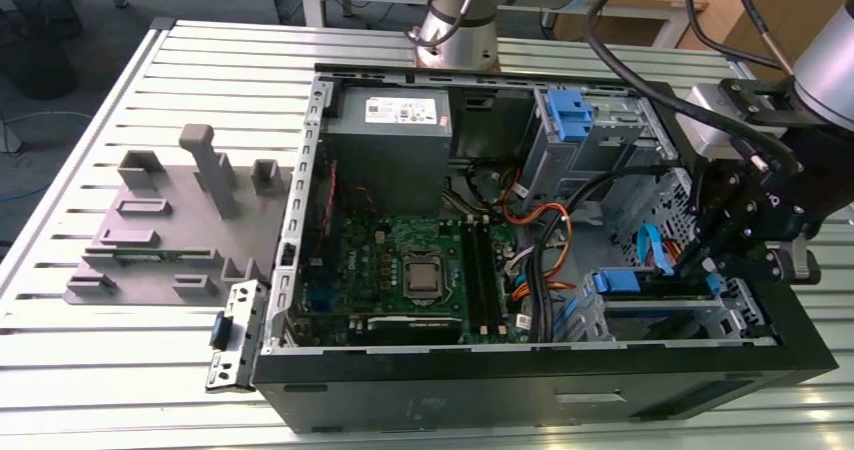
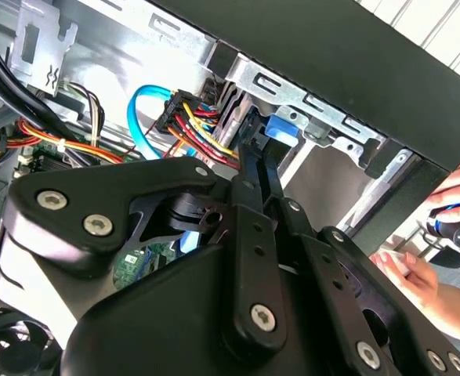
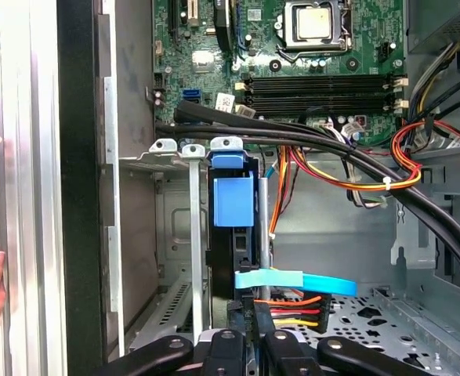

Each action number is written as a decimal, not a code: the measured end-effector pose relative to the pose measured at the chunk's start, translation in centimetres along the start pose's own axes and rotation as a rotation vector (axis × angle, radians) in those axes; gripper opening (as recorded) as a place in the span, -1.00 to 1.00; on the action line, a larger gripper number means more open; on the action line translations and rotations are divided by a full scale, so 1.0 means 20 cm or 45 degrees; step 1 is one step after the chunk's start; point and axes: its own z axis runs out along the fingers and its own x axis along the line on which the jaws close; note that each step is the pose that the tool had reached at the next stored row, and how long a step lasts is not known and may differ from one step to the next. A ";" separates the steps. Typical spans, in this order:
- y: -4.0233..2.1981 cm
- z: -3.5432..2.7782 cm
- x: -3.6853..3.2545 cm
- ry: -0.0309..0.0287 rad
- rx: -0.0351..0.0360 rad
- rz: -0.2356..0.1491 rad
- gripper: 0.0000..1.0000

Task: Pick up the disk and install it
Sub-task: 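Insert the second disk wire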

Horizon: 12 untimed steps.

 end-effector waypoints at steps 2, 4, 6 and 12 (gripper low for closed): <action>0.000 0.001 0.000 -0.0003 0.0000 0.000 -0.67; 0.000 0.008 -0.001 -0.0020 -0.0001 0.000 -0.67; 0.000 0.015 -0.001 -0.0020 0.0000 0.000 -0.67; 0.000 0.031 -0.001 -0.0024 0.0000 0.000 -0.67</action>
